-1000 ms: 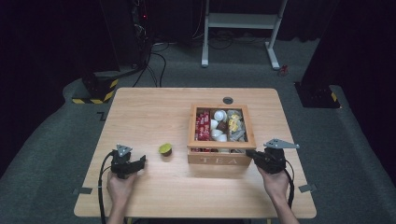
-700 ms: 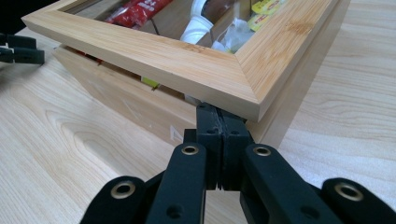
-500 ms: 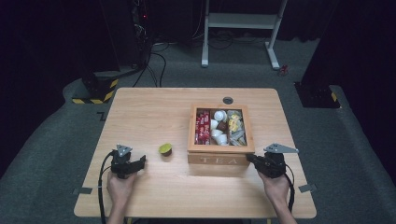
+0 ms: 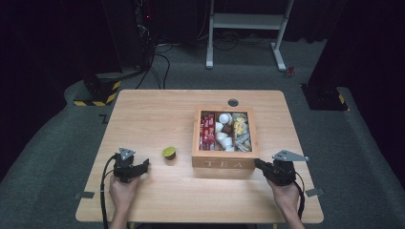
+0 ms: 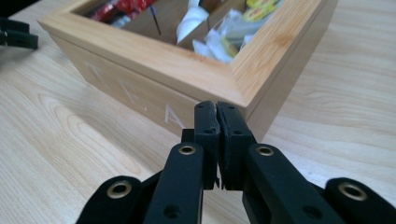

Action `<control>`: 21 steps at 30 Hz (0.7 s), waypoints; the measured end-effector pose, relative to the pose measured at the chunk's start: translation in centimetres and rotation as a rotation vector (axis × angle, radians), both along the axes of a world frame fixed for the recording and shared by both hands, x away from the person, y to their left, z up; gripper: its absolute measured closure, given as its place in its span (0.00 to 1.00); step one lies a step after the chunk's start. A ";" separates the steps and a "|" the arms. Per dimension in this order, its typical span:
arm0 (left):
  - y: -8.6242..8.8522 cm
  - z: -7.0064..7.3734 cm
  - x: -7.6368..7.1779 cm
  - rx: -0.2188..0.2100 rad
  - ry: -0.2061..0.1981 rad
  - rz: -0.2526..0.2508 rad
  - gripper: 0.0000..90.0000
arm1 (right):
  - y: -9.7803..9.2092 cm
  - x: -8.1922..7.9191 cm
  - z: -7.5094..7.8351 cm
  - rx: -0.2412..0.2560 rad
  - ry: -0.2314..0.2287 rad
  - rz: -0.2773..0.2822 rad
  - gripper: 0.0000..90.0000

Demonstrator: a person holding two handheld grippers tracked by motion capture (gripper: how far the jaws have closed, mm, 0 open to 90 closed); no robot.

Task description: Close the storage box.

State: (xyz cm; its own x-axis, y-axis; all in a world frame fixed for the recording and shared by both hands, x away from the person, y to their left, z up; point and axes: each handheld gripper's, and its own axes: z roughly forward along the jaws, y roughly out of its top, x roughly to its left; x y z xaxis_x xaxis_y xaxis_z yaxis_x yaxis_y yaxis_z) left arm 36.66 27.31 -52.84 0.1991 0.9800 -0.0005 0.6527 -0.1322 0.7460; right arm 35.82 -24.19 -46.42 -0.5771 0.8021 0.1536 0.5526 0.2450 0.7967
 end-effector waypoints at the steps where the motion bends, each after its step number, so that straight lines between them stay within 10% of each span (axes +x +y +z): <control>1: 0.0 0.0 0.0 0.000 0.000 0.000 0.30 | -0.1 -0.1 0.2 0.001 -0.004 -0.003 0.97; 21: 0.0 0.0 0.0 0.001 0.000 0.000 0.30 | -3.4 0.6 1.9 0.070 -0.075 -0.088 0.85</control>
